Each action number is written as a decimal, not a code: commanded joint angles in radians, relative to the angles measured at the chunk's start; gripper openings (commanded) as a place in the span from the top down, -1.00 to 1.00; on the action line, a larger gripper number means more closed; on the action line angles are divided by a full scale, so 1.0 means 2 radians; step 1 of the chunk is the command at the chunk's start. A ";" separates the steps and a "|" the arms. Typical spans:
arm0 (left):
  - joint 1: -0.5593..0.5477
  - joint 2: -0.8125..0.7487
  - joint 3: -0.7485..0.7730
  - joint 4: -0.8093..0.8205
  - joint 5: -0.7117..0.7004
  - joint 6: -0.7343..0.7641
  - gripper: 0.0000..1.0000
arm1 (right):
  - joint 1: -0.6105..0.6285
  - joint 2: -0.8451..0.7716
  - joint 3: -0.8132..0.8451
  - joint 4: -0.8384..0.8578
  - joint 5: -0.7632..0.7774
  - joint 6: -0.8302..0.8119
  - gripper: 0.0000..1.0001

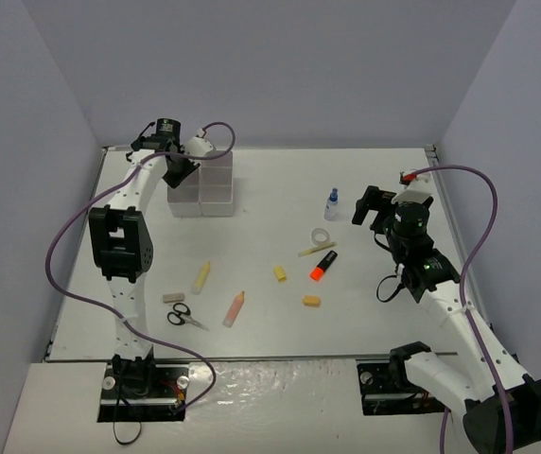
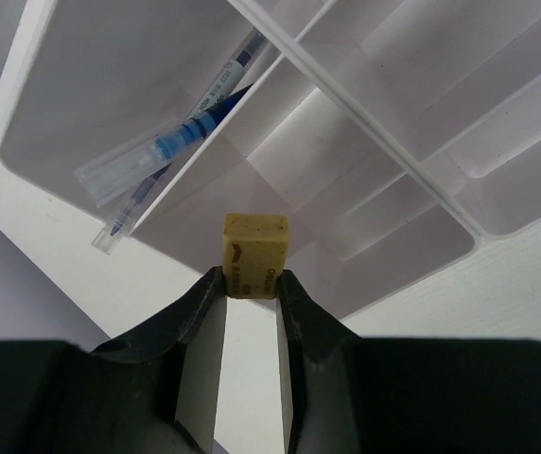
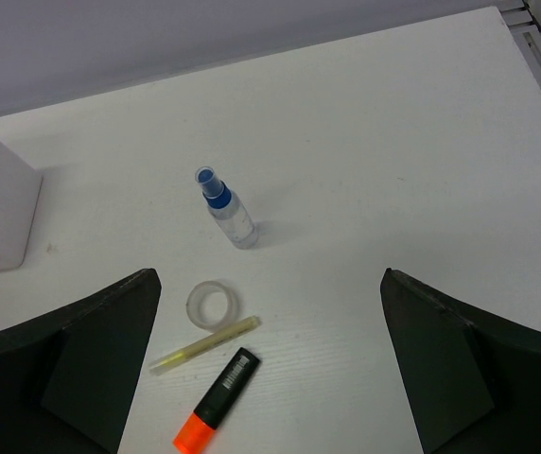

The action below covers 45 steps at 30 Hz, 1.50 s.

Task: Sort the stationery into containers

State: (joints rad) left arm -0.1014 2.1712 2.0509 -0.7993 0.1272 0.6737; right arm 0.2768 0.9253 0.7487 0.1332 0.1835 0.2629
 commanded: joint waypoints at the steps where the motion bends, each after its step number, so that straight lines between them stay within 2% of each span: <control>1: -0.004 -0.023 0.025 0.028 -0.026 0.007 0.94 | 0.001 -0.006 0.003 0.042 0.015 -0.006 -1.00; 4: -0.005 -0.027 0.030 0.023 -0.011 -0.006 0.62 | 0.002 -0.009 0.002 0.042 0.011 -0.006 -1.00; 11: -0.009 -0.035 0.028 0.016 -0.012 -0.003 0.09 | 0.001 -0.017 0.004 0.041 0.010 -0.007 -1.00; 18: -0.009 -0.065 0.044 0.001 0.007 -0.033 -0.07 | 0.002 -0.023 0.000 0.038 0.007 -0.003 -1.00; 20: -0.009 -0.078 0.075 -0.054 0.033 -0.055 -0.07 | 0.002 -0.024 -0.001 0.036 0.001 -0.001 -1.00; 21: -0.008 -0.090 0.086 -0.082 0.067 -0.063 -0.09 | 0.002 -0.026 -0.002 0.035 0.000 -0.001 -1.00; 23: -0.007 -0.118 0.080 -0.146 0.129 -0.039 -0.21 | 0.002 -0.032 -0.003 0.032 -0.001 -0.001 -1.00; 25: -0.007 -0.159 0.029 -0.206 0.166 0.000 -0.30 | 0.002 -0.040 -0.008 0.031 -0.001 0.000 -1.00; 28: -0.007 -0.220 -0.099 -0.234 0.155 0.073 -0.38 | 0.002 -0.053 -0.018 0.031 -0.001 0.000 -1.00; 31: -0.003 -0.261 -0.214 -0.222 0.107 0.117 -0.38 | 0.002 -0.061 -0.024 0.032 -0.005 -0.002 -1.00; 35: 0.009 -0.307 -0.352 -0.188 0.096 0.172 -0.37 | 0.002 -0.066 -0.032 0.032 -0.010 -0.006 -1.00; 40: 0.009 -0.345 -0.450 -0.103 0.094 0.196 -0.37 | 0.002 -0.074 -0.039 0.032 -0.009 -0.012 -1.00; 45: 0.007 -0.349 -0.501 -0.055 0.126 0.216 -0.36 | 0.002 -0.080 -0.044 0.032 -0.005 -0.015 -1.00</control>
State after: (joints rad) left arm -0.0834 1.5361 1.0677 -1.0345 0.3201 1.0190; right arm 0.2768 0.7837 0.6603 0.1307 0.1676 0.2532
